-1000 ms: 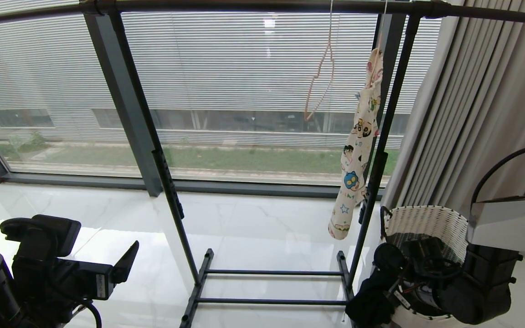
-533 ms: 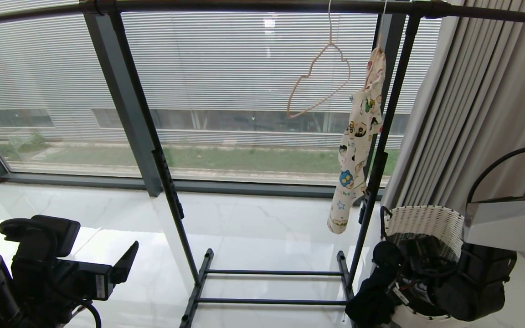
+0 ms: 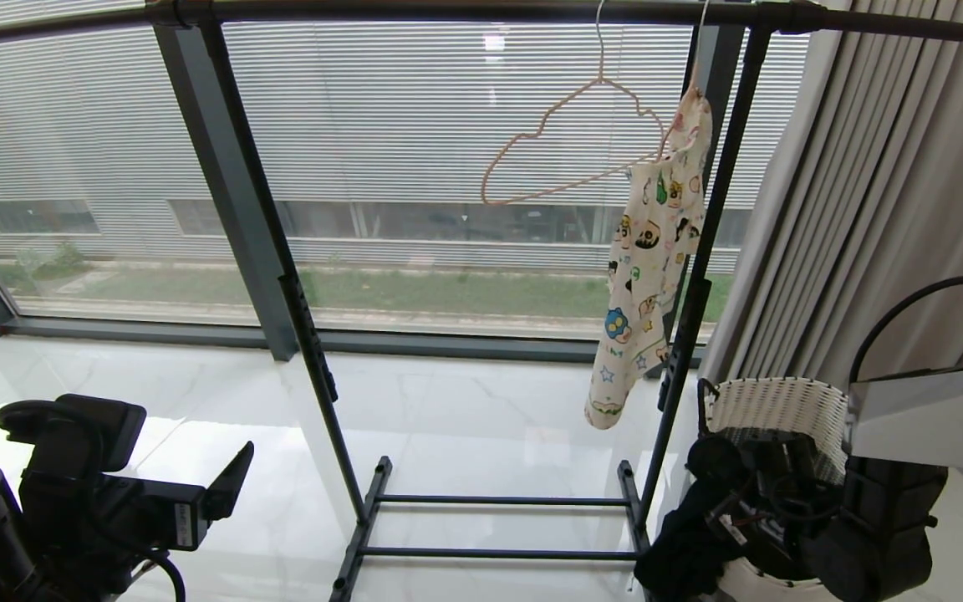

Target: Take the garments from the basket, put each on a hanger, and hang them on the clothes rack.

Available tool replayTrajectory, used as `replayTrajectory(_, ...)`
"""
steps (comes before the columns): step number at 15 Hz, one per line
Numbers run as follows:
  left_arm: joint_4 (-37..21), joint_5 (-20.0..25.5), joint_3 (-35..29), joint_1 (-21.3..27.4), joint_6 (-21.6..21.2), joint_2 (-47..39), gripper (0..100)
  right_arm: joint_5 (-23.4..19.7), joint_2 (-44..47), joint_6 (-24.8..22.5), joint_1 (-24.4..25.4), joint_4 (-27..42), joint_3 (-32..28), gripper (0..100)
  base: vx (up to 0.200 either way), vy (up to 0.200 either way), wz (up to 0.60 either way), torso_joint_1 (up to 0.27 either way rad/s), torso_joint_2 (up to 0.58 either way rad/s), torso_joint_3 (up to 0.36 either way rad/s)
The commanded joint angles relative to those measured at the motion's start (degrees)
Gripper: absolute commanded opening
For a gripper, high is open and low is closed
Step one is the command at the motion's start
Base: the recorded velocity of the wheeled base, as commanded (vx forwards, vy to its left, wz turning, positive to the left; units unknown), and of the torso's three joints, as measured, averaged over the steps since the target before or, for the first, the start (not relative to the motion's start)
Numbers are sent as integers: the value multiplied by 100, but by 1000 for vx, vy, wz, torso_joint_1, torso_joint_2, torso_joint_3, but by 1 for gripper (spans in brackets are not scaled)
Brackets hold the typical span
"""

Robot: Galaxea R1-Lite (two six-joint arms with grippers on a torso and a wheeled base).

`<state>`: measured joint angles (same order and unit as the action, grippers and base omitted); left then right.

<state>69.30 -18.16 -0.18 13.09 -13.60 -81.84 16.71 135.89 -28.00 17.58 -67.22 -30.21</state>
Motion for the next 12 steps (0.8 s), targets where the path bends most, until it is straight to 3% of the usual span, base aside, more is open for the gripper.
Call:
replayTrajectory(1,4,-3,1,0,-2,10,100,-1,148,-12,0,-292,156,100,0,0,0,0,0,0)
replayTrajectory(6,4,-21,1,0,-11,62,100,7,201,-39,9,-476,200,100,0,0,0,0,0,0)
replayTrajectory(12,4,-29,1,0,-11,80,100,-37,192,-39,9,-661,182,100,0,0,0,-111,363,244)
